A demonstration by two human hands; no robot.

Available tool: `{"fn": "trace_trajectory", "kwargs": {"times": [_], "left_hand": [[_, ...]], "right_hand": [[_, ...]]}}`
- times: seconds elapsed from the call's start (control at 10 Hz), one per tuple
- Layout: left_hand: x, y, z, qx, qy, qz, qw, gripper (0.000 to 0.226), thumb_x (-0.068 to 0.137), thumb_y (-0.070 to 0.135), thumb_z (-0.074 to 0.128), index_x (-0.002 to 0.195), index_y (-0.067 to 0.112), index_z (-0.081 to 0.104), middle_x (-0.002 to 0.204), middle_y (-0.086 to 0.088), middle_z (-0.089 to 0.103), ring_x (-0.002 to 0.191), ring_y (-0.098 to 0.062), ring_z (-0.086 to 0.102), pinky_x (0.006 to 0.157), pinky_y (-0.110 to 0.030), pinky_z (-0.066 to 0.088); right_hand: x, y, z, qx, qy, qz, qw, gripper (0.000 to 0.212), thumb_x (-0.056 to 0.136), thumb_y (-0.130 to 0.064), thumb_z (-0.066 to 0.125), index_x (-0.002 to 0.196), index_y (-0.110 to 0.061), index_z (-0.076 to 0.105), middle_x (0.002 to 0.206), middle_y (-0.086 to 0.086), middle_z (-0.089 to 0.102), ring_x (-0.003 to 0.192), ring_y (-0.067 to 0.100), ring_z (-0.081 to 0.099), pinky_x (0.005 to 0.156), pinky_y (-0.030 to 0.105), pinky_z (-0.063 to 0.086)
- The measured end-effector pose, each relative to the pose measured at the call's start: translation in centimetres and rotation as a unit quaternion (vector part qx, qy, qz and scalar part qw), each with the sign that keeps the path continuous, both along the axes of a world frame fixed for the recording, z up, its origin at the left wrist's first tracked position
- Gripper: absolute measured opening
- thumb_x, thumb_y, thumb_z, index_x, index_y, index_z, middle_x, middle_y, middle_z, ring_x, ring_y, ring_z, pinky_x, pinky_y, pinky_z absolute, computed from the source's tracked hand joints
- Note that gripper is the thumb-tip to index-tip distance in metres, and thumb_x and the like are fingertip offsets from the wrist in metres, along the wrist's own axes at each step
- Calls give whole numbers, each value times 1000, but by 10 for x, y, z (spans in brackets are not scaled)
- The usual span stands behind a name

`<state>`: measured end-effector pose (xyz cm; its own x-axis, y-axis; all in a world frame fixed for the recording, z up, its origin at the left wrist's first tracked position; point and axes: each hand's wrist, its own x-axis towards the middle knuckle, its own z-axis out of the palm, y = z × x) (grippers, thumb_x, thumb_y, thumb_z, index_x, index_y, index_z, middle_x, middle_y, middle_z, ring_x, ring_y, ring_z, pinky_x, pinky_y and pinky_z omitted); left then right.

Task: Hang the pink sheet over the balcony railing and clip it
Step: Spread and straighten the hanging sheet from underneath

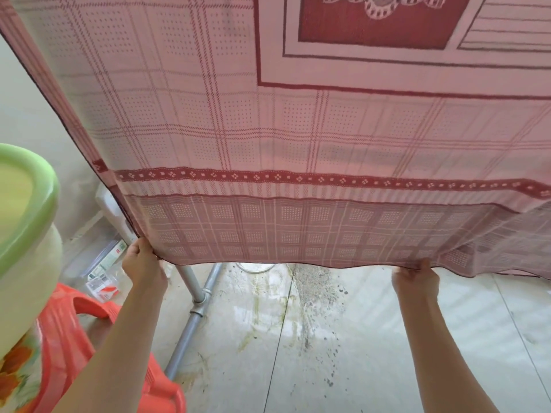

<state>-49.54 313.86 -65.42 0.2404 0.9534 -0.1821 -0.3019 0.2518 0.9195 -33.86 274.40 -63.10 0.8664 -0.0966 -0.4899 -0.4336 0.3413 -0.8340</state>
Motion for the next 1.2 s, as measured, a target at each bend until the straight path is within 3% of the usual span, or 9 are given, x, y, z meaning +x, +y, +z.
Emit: {"fn": "trace_trajectory", "kwargs": {"times": [0.1, 0.2, 0.3, 0.4, 0.6, 0.7, 0.8, 1.1, 1.2], "left_hand": [[-6, 6, -2, 0, 6, -6, 1000, 38, 82, 4, 44, 52, 21, 27, 47, 8, 25, 47, -6, 25, 50, -28, 20], [-18, -3, 4, 0, -6, -60, 998, 37, 87, 11, 48, 55, 22, 33, 54, 4, 30, 51, -7, 32, 54, -28, 28], [-27, -23, 6, 8, -33, -129, 991, 24, 93, 16, 52, 70, 22, 53, 65, 6, 54, 65, -8, 51, 68, -29, 40], [-30, -32, 4, 11, -45, -145, 988, 21, 91, 7, 51, 77, 18, 63, 71, 13, 66, 72, -3, 61, 76, -25, 47], [-23, -19, 3, 34, -45, -63, 996, 21, 94, 5, 47, 78, 15, 58, 60, 18, 65, 61, 3, 60, 67, -18, 53], [-17, -5, -10, 21, -38, -48, 998, 20, 94, 6, 47, 78, 14, 56, 55, 18, 62, 54, 3, 55, 60, -17, 49], [-17, 12, -18, 9, -2, -41, 999, 18, 93, 6, 49, 80, 15, 57, 54, 20, 61, 55, 0, 52, 55, -18, 42], [-51, -25, 11, 8, 178, -77, 981, 10, 90, 17, 56, 81, 18, 57, 70, 3, 53, 65, -10, 49, 55, -24, 33], [-74, -68, 42, -14, 341, -149, 928, 40, 91, 13, 51, 129, 2, 44, 99, -12, 55, 90, -27, 54, 83, -41, 44]], "right_hand": [[-6, 12, 5, 328, -5, -143, 934, 10, 87, -9, 57, 96, -14, 57, 66, -24, 65, 59, -13, 57, 55, 9, 47], [-17, 29, 8, 359, -21, -119, 925, 25, 87, -30, 61, 111, -25, 59, 100, -10, 70, 100, 5, 62, 81, 29, 47], [-34, 51, 16, 294, -18, -41, 955, 25, 89, -28, 57, 113, -21, 57, 118, -5, 61, 107, 10, 55, 99, 35, 38], [-43, 67, 10, 268, -37, 6, 963, 29, 78, -24, 60, 106, -20, 57, 102, -7, 70, 102, 11, 55, 107, 37, 33], [-43, 75, -4, 105, -87, 141, 981, 62, 39, -79, 70, 82, -35, 61, 66, -32, 66, 96, 14, 59, 101, 32, 45], [-41, 79, -14, 256, -34, 60, 964, 33, 68, -29, 75, 94, -18, 59, 77, -11, 74, 78, 10, 71, 100, 38, 41], [-44, 86, -17, 263, -5, 51, 964, 10, 91, -14, 51, 98, -15, 58, 83, -5, 75, 85, 14, 70, 92, 39, 41], [-44, 73, 8, 110, 33, 156, 981, 14, 96, -10, 46, 108, -13, 52, 116, 5, 54, 122, 27, 48, 99, 27, 40], [-68, 51, 36, -16, 82, 250, 965, 35, 93, -23, 54, 122, -6, 47, 126, 11, 50, 121, 29, 46, 103, 42, 36]]}}
